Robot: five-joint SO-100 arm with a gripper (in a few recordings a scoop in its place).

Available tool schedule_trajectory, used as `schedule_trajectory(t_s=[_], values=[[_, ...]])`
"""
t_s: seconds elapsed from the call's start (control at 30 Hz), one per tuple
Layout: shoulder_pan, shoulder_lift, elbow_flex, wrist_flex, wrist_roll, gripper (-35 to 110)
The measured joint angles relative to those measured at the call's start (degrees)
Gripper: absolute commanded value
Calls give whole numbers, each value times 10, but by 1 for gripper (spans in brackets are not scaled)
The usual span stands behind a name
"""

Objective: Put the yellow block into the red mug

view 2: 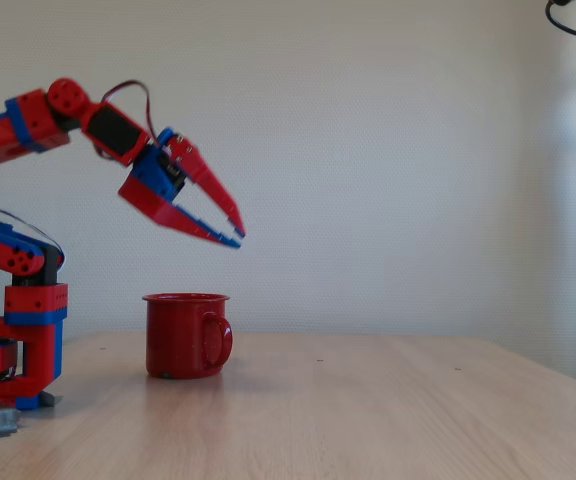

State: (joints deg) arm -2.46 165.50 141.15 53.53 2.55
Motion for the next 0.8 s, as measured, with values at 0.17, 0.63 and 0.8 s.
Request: schedule_trajectory(t_s=[0.17, 0.63, 0.8], values=[[-7, 88, 72, -7, 19, 0], [11, 190, 229, -20, -17, 0], [13, 226, 276, 1, -20, 0]])
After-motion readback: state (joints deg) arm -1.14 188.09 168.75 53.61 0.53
